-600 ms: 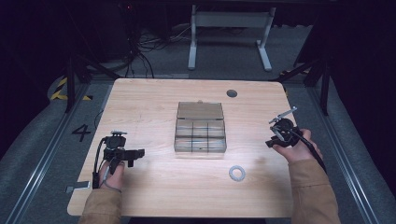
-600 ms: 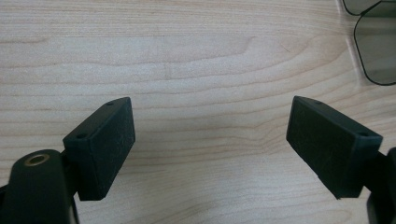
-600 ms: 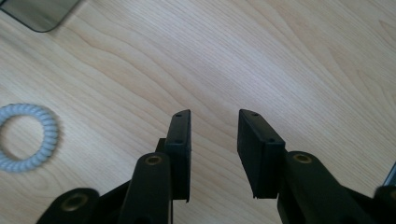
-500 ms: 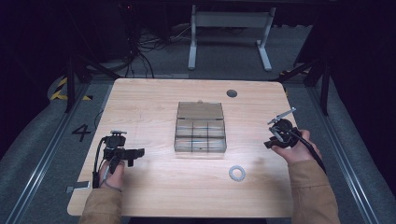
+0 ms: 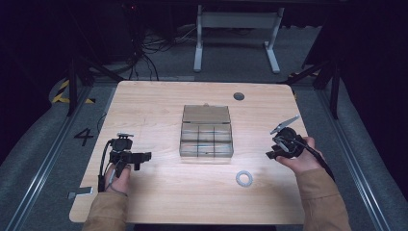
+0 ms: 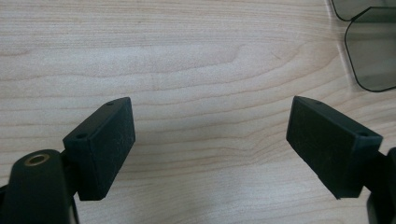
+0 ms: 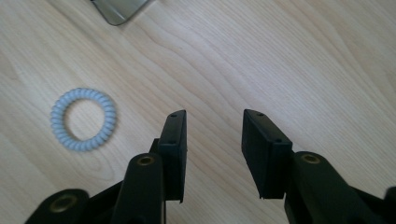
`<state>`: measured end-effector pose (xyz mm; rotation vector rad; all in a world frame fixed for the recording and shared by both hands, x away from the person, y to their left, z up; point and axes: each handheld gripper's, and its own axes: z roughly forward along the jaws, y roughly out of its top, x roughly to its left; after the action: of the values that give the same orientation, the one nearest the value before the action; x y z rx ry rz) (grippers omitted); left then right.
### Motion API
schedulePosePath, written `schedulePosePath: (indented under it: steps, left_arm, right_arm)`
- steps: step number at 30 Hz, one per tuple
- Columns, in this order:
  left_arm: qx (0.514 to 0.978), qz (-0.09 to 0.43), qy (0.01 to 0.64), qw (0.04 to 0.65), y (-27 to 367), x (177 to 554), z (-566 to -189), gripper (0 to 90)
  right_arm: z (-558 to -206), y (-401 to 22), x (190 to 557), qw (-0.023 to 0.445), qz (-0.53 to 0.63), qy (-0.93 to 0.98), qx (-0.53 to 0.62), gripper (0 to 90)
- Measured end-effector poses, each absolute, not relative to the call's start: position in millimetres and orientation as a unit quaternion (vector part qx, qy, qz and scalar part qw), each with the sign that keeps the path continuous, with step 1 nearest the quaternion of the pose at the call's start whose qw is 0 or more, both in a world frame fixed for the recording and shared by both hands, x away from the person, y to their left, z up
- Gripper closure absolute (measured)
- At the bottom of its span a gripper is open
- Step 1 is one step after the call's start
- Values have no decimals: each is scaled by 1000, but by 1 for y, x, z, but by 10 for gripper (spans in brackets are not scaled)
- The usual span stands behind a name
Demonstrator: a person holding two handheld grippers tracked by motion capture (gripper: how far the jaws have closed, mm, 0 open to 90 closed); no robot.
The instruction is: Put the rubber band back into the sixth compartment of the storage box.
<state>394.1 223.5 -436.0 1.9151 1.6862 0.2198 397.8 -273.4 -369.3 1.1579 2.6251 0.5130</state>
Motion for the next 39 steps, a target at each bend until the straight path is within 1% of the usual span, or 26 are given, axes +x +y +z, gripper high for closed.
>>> schedulePosePath:
  steps: [3, 8, 12, 19, 28, 39]
  left_arm:
    - [714, 83, 633, 288, 224, 394, -436, 161]
    - [714, 83, 633, 287, 223, 394, -436, 161]
    - [716, 83, 631, 286, 223, 394, -436, 161]
    - [713, 83, 634, 288, 223, 394, -436, 161]
    - [714, 83, 633, 289, 224, 394, -435, 161]
    - [716, 84, 631, 288, 224, 394, -435, 161]
  right_arm:
    - [-367, -270, 396, 100, 189, 898, 386, 622]
    - [-362, -262, 391, 90, 200, 903, 368, 612]
    - [-360, -253, 388, 83, 190, 911, 356, 598]
    - [-358, -240, 382, 76, 195, 918, 336, 599]
    - [-360, -225, 379, 54, 188, 927, 319, 605]
    - [-363, -212, 376, 54, 188, 934, 301, 582]
